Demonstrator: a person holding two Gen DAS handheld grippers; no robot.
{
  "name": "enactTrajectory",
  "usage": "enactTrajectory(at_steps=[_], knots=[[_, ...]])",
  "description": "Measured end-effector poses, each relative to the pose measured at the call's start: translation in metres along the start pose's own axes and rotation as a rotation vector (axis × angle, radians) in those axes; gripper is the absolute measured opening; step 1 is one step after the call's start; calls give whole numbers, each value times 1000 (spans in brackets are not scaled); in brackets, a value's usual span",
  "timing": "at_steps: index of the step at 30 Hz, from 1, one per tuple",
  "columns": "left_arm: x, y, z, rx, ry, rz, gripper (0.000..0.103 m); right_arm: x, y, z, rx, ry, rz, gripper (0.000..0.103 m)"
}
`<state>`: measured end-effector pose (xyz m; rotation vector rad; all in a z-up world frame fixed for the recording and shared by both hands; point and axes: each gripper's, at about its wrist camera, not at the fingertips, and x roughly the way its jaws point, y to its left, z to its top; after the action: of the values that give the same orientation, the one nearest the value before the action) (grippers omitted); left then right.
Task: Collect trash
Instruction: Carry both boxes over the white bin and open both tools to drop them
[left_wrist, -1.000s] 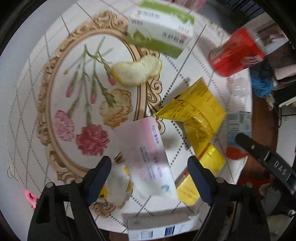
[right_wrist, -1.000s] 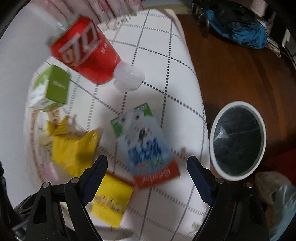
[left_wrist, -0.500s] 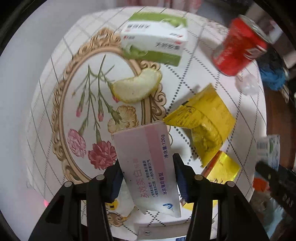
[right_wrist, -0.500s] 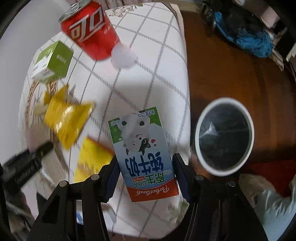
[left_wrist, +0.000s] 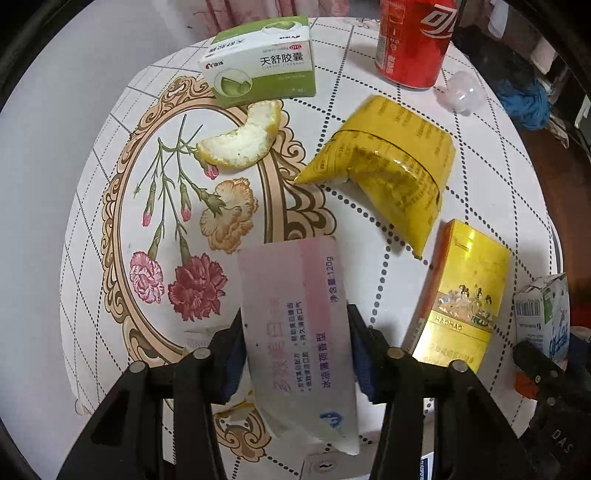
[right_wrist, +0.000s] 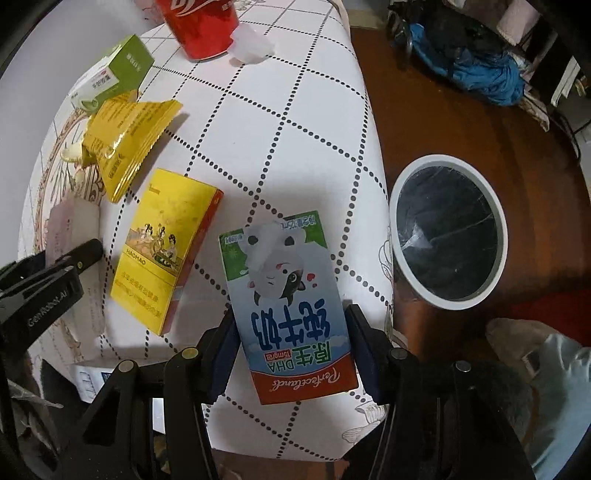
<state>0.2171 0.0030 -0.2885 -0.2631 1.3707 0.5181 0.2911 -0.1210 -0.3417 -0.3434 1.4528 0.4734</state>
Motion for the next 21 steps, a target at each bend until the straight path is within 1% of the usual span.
enactTrajectory(at_steps=[2,4,5,6,8,9,10,12,13,14,15,17,19,20,21], knots=[[-5,-5,-6,-1,-15,7,45,0,7,-4,-28,-14,-21,58],[-1,-11,-17,6,-36,29,44,-4,17,-10,-46,-31,-37,58],[-3,-12,-20,5,-46,39,44,-5,20,-12,-52,-42,-44,55],[0,-3,-15,2,-57,47,44,-7,23,-17,-62,-58,-49,55],[-12,-10,-18,-6,-82,63,44,-11,21,-22,-62,-75,-33,54],[-23,-13,-22,-6,-108,81,44,-13,19,-24,-53,-81,-8,53],[-24,-14,-13,-5,-129,94,44,-18,7,-23,-45,-82,11,53],[-45,-21,-16,-8,-167,101,44,-29,-8,-23,-28,-94,52,53],[-46,-26,-9,-5,-185,103,44,-34,-16,-21,-23,-109,60,53],[-57,-31,-10,-1,-204,104,44,-37,-29,-15,-16,-125,68,53],[-60,-30,-4,5,-219,101,44,-47,-40,-15,0,-150,80,53],[-79,-43,3,22,-261,86,44,-63,-58,-13,30,-183,95,53],[-84,-51,24,47,-296,61,44,-81,-94,-7,75,-224,97,53],[-91,-61,27,62,-311,48,44,-92,-111,-9,105,-246,93,53],[-94,-68,34,79,-324,34,44,-93,-138,-1,130,-260,91,53]])
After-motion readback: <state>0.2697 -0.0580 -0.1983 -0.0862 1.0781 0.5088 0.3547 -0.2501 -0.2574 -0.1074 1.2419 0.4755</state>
